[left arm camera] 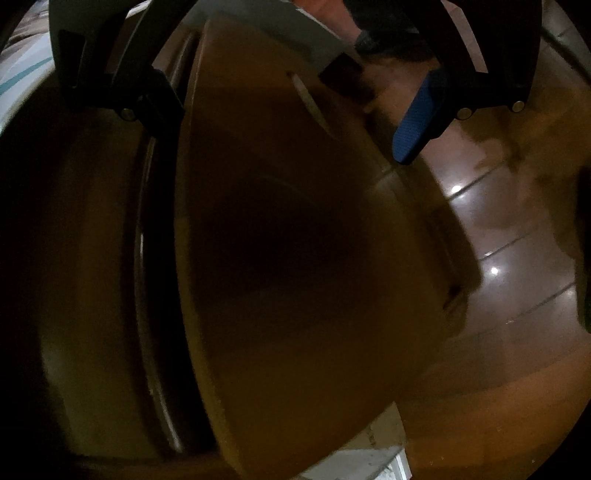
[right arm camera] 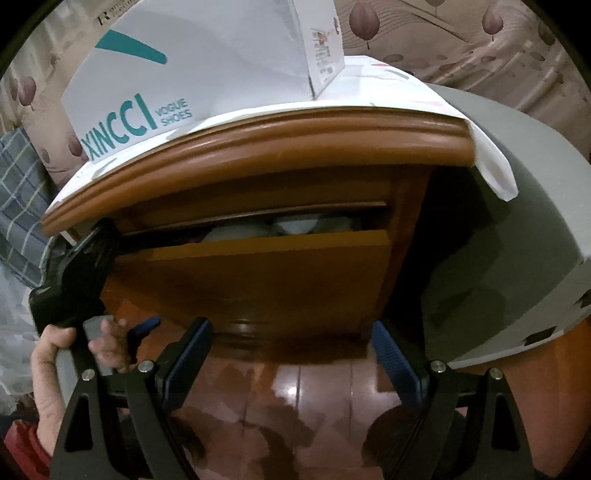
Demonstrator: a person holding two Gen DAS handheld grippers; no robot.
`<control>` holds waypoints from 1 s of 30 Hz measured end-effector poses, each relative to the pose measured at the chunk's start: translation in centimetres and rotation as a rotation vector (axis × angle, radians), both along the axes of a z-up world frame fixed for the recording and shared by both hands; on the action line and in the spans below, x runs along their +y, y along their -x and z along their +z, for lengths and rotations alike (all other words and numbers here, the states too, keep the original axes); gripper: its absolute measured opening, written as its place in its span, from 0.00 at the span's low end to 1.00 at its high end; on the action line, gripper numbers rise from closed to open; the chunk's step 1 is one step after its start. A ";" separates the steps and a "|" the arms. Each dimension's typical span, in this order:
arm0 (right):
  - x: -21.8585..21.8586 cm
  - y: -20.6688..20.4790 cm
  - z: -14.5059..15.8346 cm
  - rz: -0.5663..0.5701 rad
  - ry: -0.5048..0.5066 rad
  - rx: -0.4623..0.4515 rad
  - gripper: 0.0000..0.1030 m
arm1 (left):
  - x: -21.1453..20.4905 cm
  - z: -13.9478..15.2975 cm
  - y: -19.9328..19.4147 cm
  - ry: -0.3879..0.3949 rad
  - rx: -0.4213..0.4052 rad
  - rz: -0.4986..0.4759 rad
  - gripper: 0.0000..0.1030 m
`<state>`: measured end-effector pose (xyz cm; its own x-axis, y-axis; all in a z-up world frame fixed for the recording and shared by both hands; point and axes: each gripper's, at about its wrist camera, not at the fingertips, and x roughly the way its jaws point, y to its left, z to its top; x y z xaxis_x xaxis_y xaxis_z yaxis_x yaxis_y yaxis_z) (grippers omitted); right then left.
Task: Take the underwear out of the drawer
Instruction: 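Hook the left tool on the drawer front and pull it open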
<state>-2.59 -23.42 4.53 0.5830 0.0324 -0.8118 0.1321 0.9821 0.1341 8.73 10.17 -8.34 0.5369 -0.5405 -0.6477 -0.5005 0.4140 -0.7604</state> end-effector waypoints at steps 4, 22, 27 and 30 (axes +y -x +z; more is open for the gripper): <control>-0.4 -0.1 0.2 -0.020 -0.011 -0.007 0.87 | 0.4 0.2 1.5 -0.042 -0.009 -0.012 1.00; -3.1 -0.5 2.4 -0.100 0.015 -0.086 0.87 | 2.0 1.6 6.6 -0.140 0.044 -0.101 1.00; -2.8 -0.1 2.3 -0.100 0.021 -0.091 0.87 | 2.4 2.3 7.5 -0.168 0.050 -0.124 1.00; -2.5 -0.1 2.2 -0.091 0.021 -0.087 0.87 | 2.0 1.9 7.9 -0.181 0.062 -0.141 1.00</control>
